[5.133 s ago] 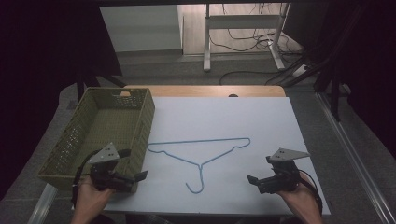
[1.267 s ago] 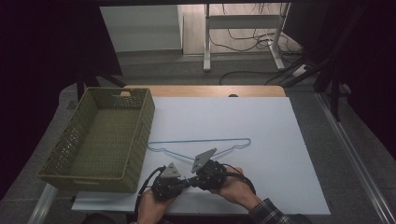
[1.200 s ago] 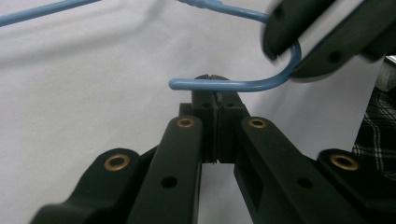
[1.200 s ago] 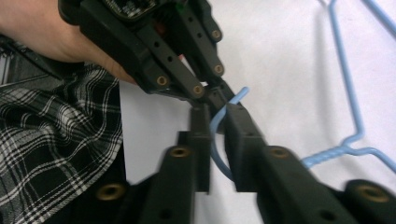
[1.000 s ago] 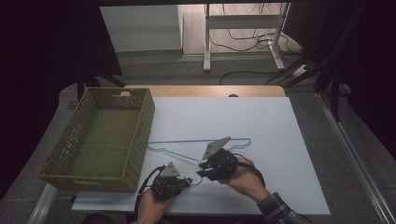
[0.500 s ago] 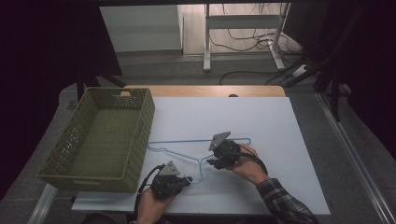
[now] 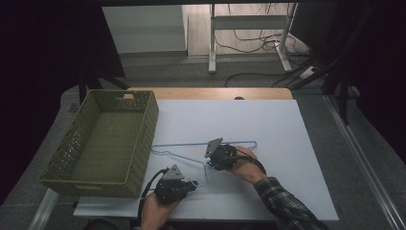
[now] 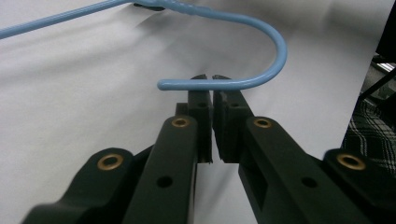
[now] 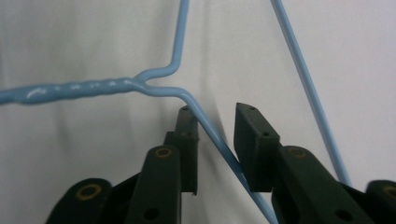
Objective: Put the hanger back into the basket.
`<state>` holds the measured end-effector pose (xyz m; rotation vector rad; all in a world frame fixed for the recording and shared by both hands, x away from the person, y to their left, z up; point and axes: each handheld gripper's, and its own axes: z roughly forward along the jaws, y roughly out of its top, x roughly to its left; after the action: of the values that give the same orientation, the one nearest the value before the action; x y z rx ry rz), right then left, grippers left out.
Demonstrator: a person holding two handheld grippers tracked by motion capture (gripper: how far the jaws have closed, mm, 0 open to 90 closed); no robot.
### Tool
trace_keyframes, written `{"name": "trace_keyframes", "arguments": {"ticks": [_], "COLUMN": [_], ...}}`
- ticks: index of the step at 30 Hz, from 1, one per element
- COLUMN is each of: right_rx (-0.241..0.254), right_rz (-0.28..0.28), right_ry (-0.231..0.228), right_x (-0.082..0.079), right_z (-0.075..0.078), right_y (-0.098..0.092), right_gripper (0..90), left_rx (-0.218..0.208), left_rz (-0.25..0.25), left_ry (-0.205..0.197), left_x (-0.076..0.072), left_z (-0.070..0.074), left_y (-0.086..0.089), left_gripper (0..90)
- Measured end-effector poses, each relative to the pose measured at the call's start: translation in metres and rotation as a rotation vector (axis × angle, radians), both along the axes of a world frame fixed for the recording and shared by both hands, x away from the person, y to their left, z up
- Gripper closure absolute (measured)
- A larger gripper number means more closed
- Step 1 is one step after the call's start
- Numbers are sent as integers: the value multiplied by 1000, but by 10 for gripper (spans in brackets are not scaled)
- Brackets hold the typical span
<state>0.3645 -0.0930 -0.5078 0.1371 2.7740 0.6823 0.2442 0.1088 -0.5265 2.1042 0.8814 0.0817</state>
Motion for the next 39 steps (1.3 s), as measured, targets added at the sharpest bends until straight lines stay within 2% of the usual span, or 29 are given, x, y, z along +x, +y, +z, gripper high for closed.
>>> {"name": "trace_keyframes", "arguments": {"ticks": [1,2,6,7,8,12,15,18,19,20,21,22,24,25,26,28,32,34,37,39], "right_rx": [0,-14,29,52,81,151,177,205,205,235,243,254,265,266,267,263,258,259,261,260], "right_rz": [0,47,68,39,22,-36,-60,-69,-69,-79,-81,-85,-84,-83,-81,-82,-76,-77,-71,-68], "right_ry": [0,-34,-71,-65,-40,29,53,75,75,102,109,118,133,138,143,150,169,177,181,186], "right_x": [0,-3,-8,-8,-6,-3,-4,-6,-6,-7,-8,-8,-10,-11,-12,-12,-13,-14,-14,-14], "right_z": [0,2,17,23,28,39,45,51,51,55,57,58,61,62,63,63,63,63,64,64], "right_y": [0,0,-4,-6,-9,-19,-24,-28,-28,-30,-31,-32,-31,-31,-30,-28,-25,-23,-22,-20], "right_gripper": [714,760,864,866,867,869,869,869,869,869,869,869,868,868,868,868,867,867,867,866], "left_rx": [0,-1,-13,-16,-16,-17,-11,-17,-17,-5,-15,-15,-17,-17,3,7,-12,-23,-15,10], "left_rz": [0,5,24,29,32,48,69,65,65,55,44,44,15,15,-5,-21,-43,-48,-49,-36], "left_ry": [0,-2,0,-4,-5,-13,-23,-32,-32,-40,-52,-52,-121,-121,-181,-223,-256,-254,-261,-304], "left_x": [0,-1,-1,-1,-1,0,3,8,8,13,15,15,21,21,25,31,44,50,53,53], "left_z": [0,1,3,4,5,9,17,29,29,38,43,43,59,59,72,81,90,90,88,87], "left_y": [0,1,4,4,5,7,11,15,15,17,18,18,14,14,8,4,-3,-7,-12,-16], "left_gripper": [850,844,830,826,824,774,634,460,406,374,366,355,398,429,462,530,613,654,734,792]}}
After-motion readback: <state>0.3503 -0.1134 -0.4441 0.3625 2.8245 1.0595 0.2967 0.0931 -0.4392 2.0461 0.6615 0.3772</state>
